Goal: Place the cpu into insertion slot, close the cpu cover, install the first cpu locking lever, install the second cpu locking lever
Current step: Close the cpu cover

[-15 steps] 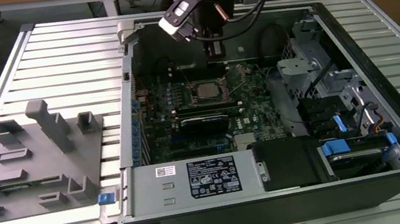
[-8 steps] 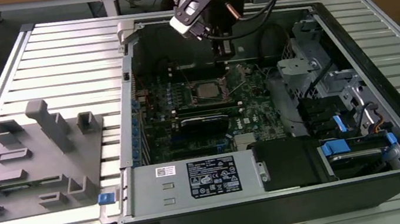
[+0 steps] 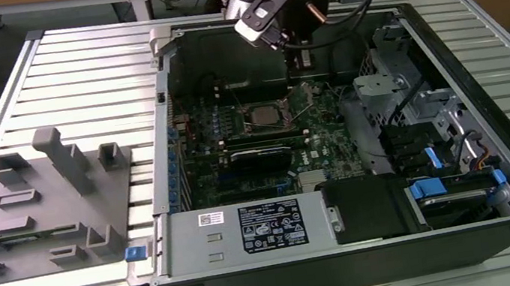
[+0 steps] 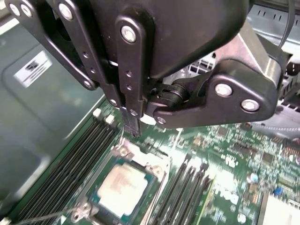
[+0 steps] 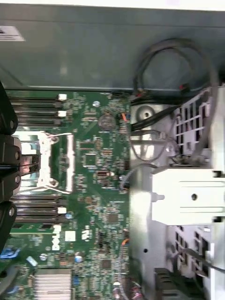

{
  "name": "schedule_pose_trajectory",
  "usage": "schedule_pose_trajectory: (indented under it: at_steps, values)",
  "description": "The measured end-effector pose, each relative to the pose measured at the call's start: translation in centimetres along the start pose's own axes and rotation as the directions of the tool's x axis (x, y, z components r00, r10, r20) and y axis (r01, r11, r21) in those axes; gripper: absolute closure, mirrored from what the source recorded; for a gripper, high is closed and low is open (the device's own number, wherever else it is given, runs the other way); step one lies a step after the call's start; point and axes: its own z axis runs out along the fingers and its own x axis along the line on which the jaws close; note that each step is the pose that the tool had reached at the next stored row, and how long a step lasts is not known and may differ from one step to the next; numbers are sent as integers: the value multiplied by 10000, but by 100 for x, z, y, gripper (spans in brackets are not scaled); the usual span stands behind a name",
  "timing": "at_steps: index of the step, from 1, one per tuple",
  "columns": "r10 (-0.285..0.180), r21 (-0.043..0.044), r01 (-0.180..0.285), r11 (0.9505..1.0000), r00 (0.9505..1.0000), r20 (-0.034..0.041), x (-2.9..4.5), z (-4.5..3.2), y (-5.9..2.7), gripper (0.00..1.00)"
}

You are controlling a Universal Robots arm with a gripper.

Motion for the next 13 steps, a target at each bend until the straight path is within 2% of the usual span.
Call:
schedule_pose_trajectory:
  at_steps: [9, 11, 13]
  values:
    - [1, 13, -1, 10000, 10000, 1, -4, 9, 285, 89]
    - [0, 13, 0, 10000, 10000, -1, -3, 11, 328, 89]
    - [0, 14, 0, 10000, 10000, 1, -3, 11, 335, 89]
